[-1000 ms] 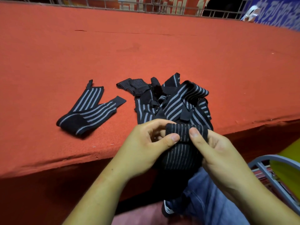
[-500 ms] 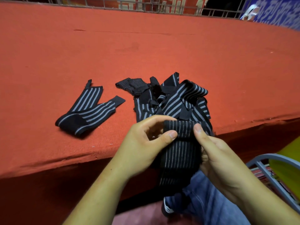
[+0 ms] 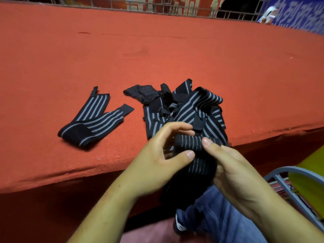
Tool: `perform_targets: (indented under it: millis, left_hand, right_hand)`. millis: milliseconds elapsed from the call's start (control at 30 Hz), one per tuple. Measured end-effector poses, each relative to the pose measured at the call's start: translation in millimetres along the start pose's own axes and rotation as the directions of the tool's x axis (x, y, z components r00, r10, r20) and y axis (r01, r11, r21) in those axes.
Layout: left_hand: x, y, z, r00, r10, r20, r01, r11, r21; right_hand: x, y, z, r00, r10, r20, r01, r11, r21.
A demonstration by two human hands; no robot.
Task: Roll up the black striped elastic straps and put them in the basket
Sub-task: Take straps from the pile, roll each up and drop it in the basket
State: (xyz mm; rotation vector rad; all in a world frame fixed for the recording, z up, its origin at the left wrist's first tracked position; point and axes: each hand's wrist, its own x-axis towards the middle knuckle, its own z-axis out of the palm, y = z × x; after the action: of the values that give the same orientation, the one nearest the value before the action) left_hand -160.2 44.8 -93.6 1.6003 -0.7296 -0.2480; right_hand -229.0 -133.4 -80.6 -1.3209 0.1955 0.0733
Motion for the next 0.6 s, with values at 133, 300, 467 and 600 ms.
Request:
perform_targets:
  millis: [133, 300, 467, 600]
  left_hand:
    - [-2, -1, 7, 0.996, -0.083, 0.043, 0.084, 0.996, -0.01]
    - [-2, -3, 15, 0.996, -0.084, 0.03, 0.085, 0.996, -0.037]
    - [-2, 0, 16, 0.997, -0.076, 0.025, 0.076, 0.997, -0.003]
    - [-1, -2, 12, 0.997, -0.083, -0.002, 0.083, 0.996, 0.027]
  right_hand:
    - [0, 3, 1, 0.998, -0.062, -0.002, 0.061, 0.995, -0.078]
    - [5, 11, 0, 0.996, -0.092, -0.02, 0.086, 0.973, -0.213]
    - [3, 12, 3, 0.987, -0.159, -0.033, 0.139, 0.93, -0.339]
    - [2, 10, 2, 0.965, -0.252, -0.067, 0.215, 0.914, -0.345]
